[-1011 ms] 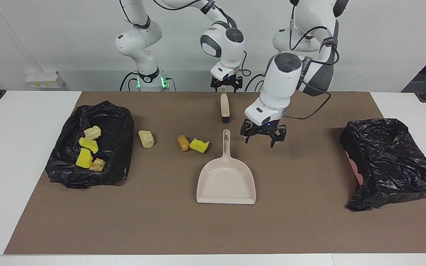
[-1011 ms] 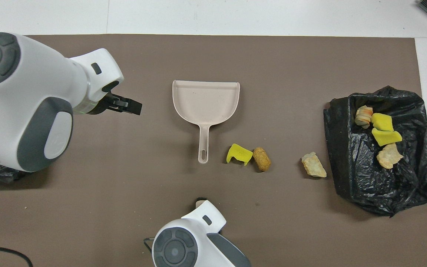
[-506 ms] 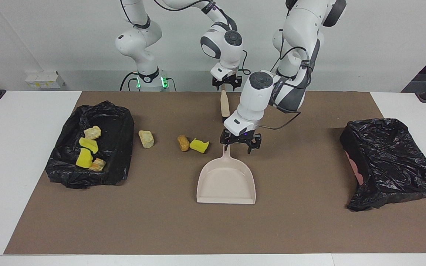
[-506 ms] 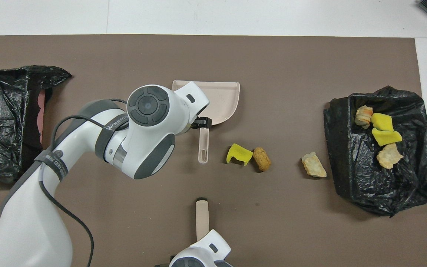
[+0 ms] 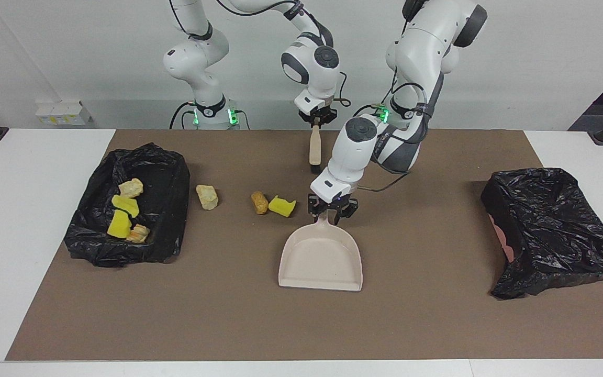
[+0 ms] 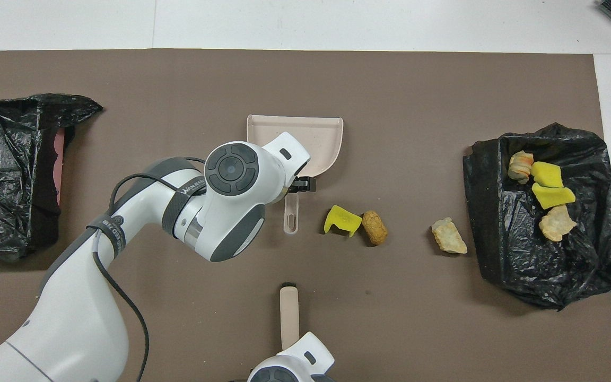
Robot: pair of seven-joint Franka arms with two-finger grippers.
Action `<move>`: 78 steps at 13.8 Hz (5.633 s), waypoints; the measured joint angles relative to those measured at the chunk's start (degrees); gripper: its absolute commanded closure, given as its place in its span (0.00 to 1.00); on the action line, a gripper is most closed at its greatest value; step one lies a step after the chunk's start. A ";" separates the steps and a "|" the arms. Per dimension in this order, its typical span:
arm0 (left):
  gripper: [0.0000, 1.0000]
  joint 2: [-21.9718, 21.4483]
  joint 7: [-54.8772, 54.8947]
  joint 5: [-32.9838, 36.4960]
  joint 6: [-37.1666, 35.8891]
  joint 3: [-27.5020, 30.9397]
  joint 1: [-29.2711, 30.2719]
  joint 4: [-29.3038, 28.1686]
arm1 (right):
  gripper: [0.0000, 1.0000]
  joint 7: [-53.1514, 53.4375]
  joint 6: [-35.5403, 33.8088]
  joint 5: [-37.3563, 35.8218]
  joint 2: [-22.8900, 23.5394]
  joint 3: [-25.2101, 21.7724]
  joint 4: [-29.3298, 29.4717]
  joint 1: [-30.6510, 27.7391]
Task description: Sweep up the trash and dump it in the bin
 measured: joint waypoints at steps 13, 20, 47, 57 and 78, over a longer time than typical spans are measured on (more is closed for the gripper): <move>1.00 -6.34 36.63 0.24 -19.43 0.87 4.80 0.59 | 1.00 -5.79 -18.30 -8.97 -12.15 -1.09 0.23 -17.95; 1.00 -6.66 65.31 0.26 -24.05 1.14 6.93 0.29 | 1.00 -19.47 -22.36 -27.87 -10.88 -1.25 0.19 -31.50; 1.00 -16.23 79.21 0.28 -16.90 0.05 5.92 -16.71 | 1.00 -32.41 -22.06 -17.70 -5.85 -0.84 6.93 -38.56; 1.00 -18.82 81.70 0.77 -15.31 0.03 5.92 -20.14 | 1.00 -37.52 -5.12 -4.42 -10.11 -0.66 -10.52 -42.03; 1.00 -19.01 82.46 0.78 -14.88 0.19 5.95 -20.45 | 1.00 -35.70 -12.29 1.27 0.82 -0.85 8.72 -24.52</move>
